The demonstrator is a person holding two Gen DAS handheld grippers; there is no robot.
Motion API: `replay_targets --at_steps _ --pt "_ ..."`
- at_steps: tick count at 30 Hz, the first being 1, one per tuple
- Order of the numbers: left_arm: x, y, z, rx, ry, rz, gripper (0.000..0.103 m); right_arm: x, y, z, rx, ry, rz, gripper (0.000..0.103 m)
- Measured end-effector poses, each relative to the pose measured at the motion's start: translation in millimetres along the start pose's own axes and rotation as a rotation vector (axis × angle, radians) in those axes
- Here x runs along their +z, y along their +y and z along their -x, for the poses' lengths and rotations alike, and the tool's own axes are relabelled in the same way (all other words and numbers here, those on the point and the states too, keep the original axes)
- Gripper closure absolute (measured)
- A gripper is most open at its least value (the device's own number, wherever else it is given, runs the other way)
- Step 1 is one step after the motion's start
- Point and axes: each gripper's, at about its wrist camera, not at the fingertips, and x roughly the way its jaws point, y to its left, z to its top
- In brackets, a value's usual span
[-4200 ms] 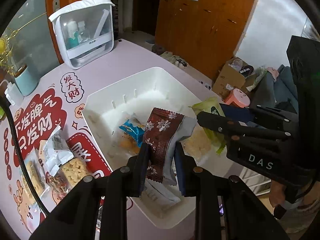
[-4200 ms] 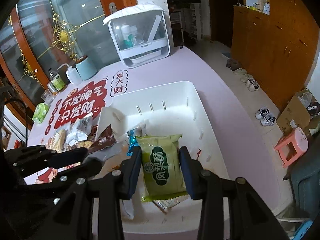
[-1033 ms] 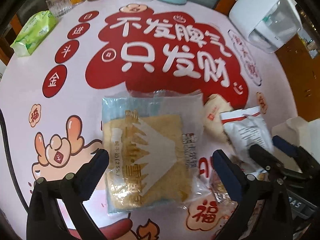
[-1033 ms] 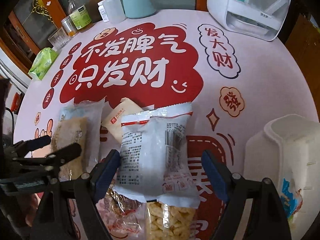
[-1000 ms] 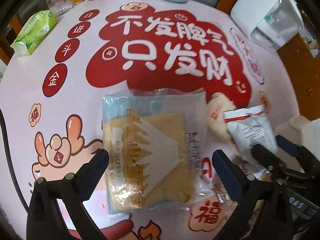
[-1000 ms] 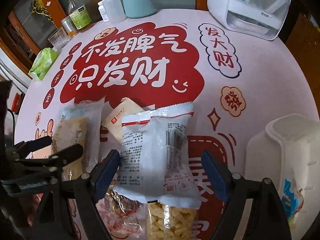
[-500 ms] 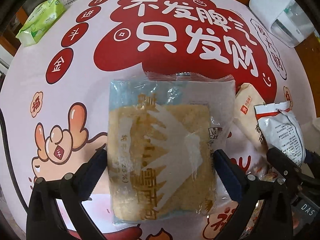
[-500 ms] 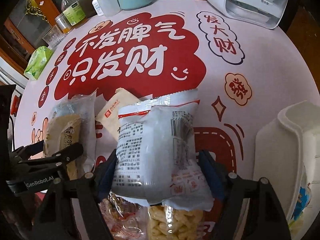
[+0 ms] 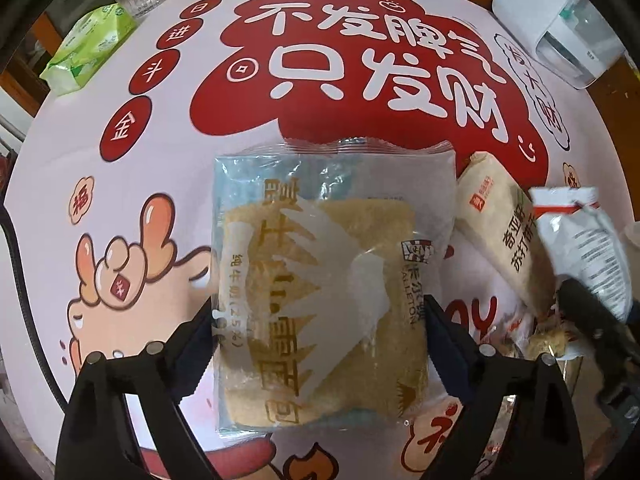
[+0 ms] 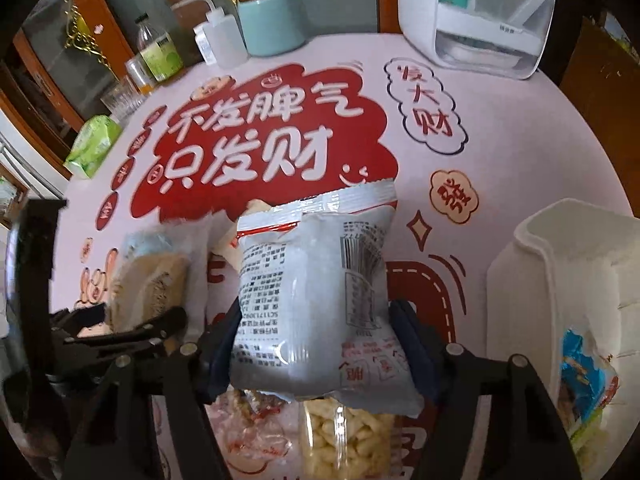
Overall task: Organize snacks
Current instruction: 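Grasp the mountain-print bread bag with the left tool while the right tool grasps the white snack bag, then carry the bread bag and white snack bag over the white tray and release both inside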
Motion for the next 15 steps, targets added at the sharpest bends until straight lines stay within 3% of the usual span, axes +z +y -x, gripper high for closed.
replay_targets --at_steps 6,15 --pt "-16 0 13 0.005 -0.002 0.004 0.013 -11 2 30 0.032 -0.049 -0.01 0.032" --pt "-41 -11 74 0.009 -0.106 -0.05 0.013 -41 2 76 0.054 -0.101 0.012 0.032"
